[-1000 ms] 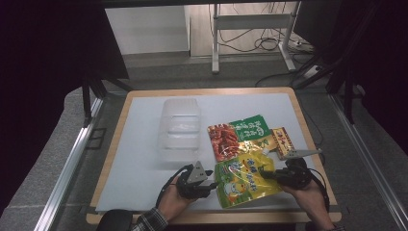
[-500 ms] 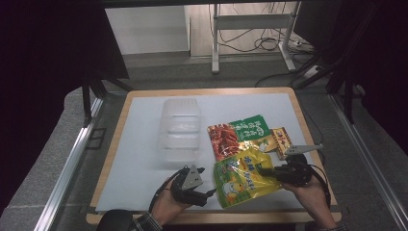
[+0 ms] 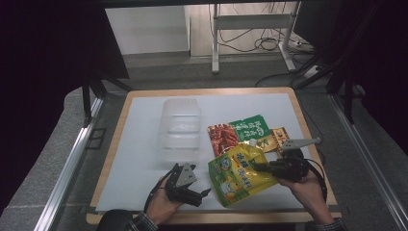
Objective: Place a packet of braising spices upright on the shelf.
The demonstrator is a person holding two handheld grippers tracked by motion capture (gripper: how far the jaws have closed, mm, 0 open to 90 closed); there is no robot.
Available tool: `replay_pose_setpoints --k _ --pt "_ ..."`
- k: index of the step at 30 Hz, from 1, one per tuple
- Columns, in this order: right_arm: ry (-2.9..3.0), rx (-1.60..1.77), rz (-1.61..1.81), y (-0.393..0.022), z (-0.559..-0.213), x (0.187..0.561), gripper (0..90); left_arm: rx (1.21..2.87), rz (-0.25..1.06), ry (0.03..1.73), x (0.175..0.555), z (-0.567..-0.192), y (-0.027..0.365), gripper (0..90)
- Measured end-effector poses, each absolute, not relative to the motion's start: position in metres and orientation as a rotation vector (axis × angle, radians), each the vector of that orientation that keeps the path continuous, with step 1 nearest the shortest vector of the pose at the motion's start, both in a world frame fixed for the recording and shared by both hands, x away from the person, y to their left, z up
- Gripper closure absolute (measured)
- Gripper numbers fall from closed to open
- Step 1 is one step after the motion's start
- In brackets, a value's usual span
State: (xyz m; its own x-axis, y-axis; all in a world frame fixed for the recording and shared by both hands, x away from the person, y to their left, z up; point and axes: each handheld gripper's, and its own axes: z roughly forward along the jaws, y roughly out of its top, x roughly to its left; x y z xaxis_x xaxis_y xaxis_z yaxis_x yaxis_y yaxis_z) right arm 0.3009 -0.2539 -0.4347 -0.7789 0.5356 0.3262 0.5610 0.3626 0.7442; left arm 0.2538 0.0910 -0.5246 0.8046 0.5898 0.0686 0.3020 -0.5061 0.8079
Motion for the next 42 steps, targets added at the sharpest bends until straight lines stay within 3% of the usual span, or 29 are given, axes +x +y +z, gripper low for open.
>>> replay_pose_setpoints --k 42 --pt "-2.762 -0.925 -1.484 -0.226 -0.363 0.331 88.5 2.060 0.412 0.634 0.257 -0.524 0.101 4.0"
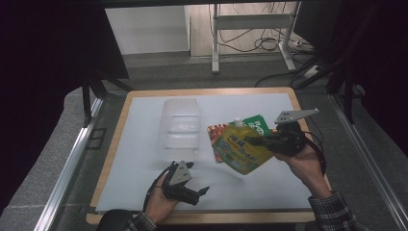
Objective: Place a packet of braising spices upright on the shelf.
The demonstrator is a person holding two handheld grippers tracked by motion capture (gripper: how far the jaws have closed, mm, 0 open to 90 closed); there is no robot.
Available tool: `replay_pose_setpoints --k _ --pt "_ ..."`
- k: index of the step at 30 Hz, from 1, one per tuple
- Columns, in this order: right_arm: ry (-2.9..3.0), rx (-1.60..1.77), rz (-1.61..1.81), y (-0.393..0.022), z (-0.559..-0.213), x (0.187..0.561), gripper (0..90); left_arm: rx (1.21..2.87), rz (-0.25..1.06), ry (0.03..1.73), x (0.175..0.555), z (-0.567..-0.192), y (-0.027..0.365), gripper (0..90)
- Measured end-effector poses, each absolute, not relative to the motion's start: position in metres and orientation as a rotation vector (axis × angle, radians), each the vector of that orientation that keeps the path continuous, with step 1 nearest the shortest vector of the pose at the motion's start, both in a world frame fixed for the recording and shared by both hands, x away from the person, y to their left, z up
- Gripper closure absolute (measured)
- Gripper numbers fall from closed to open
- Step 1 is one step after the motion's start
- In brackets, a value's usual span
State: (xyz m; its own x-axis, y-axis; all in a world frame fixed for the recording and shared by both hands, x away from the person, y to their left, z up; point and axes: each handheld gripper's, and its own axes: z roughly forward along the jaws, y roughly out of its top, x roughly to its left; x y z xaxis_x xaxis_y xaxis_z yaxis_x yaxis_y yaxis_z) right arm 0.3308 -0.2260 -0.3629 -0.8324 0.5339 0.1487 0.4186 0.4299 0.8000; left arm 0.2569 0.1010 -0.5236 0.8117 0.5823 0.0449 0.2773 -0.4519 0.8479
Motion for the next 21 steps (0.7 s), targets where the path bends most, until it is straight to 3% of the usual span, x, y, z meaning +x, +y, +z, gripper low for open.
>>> replay_pose_setpoints --k 21 --pt "2.533 0.787 1.357 -0.204 -0.349 0.369 88.5 2.058 0.419 0.628 0.256 -0.523 0.101 4.2"
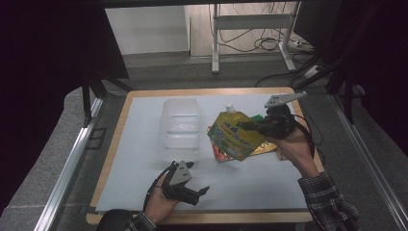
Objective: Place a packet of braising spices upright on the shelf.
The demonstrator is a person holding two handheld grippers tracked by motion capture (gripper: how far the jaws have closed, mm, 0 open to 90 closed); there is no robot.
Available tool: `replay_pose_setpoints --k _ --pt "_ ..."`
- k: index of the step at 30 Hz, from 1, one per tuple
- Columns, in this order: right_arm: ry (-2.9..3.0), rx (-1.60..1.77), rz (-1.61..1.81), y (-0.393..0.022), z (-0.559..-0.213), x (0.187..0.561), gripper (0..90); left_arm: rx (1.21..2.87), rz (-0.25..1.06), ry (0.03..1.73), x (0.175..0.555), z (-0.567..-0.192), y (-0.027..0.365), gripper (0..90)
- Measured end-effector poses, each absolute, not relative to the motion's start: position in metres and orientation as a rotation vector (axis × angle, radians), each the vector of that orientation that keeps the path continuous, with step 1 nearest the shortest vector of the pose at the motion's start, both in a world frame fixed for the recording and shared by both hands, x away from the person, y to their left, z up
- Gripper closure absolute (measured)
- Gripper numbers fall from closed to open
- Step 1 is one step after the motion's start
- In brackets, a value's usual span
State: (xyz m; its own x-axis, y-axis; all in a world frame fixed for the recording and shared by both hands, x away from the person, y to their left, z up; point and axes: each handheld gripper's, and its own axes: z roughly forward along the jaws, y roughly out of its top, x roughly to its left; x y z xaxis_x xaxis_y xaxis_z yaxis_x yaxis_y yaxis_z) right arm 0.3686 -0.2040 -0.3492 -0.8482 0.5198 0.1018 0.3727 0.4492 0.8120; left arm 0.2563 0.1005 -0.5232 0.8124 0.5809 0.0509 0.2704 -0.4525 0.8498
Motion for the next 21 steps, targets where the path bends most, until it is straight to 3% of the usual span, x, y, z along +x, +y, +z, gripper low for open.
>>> replay_pose_setpoints --k 21 --pt "2.498 0.774 1.342 -0.181 -0.342 0.406 88.4 2.074 0.409 0.633 0.257 -0.523 0.102 6.6"
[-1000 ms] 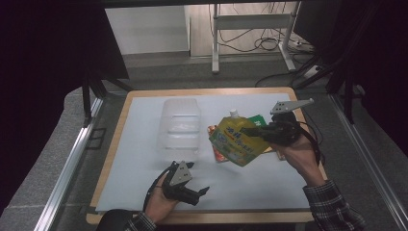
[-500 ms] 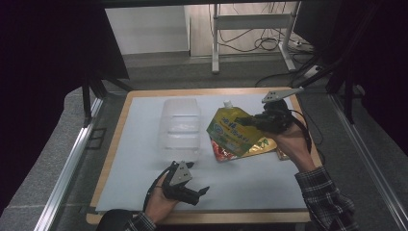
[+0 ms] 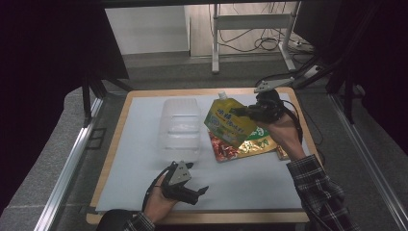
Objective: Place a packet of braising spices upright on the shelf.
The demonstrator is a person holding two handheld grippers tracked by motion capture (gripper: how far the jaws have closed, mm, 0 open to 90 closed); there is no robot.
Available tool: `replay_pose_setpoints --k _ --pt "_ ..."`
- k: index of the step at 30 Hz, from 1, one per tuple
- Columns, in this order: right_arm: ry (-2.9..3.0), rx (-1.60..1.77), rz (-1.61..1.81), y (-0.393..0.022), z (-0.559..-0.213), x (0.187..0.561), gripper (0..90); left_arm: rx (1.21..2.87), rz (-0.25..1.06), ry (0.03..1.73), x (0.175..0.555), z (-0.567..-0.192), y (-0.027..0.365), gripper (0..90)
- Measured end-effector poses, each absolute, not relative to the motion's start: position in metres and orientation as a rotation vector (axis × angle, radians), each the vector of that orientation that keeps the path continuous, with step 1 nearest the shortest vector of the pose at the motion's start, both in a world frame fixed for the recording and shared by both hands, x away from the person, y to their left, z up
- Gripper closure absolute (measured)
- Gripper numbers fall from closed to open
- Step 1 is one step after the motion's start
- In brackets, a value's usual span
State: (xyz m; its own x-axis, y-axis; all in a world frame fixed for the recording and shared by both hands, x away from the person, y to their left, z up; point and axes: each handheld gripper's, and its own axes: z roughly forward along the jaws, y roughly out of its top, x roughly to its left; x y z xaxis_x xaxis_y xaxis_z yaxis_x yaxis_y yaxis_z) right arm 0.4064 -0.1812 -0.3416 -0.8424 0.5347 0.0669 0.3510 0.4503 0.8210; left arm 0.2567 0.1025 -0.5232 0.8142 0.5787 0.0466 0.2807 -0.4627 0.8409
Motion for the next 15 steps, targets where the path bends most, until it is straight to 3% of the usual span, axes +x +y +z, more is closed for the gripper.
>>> replay_pose_setpoints --k 15 --pt "2.495 0.775 1.324 -0.156 -0.340 0.436 88.4 2.067 0.373 0.656 0.258 -0.523 0.107 5.2"
